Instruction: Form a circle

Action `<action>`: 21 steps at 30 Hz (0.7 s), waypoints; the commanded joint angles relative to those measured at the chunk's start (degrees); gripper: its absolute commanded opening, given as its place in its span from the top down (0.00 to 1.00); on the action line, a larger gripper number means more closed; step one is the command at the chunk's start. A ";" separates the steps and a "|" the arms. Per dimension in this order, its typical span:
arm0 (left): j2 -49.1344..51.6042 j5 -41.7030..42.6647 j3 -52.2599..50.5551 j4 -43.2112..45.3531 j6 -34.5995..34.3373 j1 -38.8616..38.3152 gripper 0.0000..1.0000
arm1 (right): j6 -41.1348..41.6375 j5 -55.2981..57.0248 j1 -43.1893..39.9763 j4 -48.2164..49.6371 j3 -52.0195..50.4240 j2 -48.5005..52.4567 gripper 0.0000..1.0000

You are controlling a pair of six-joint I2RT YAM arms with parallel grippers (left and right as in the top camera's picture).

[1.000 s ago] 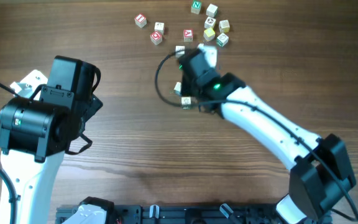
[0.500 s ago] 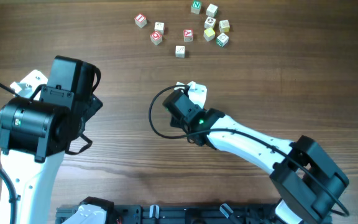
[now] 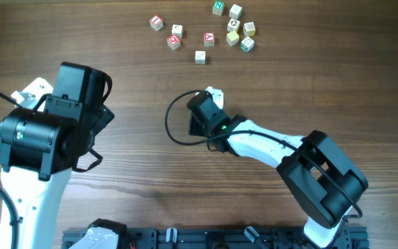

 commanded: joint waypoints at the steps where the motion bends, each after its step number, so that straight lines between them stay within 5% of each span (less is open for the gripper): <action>1: -0.37 -0.17 0.15 0.00 0.09 0.46 0.00 | -3.52 -3.96 0.17 -0.83 1.92 0.09 0.96; 6: -0.37 -0.17 0.15 0.00 0.09 0.46 0.00 | -2.56 -4.20 2.19 -8.61 4.09 -7.32 0.92; 8: -0.37 -0.17 0.15 -0.02 0.09 0.46 0.00 | 0.90 4.70 4.79 -11.39 4.09 -11.32 0.63; 10: -0.37 -0.17 0.15 0.00 0.09 0.46 0.00 | 1.38 12.66 7.30 -11.19 4.09 -12.26 0.22; 11: -0.37 -0.17 0.15 -0.02 0.09 0.46 0.00 | 1.36 15.61 8.09 -10.86 4.09 -11.98 0.13; 14: -0.37 -0.17 0.15 -0.02 0.09 0.46 0.00 | 2.75 20.76 8.55 -9.40 4.09 -8.50 0.09; 21: -0.37 -0.17 0.15 0.00 0.09 0.46 0.00 | 4.68 25.16 7.96 -7.96 4.09 -3.26 0.19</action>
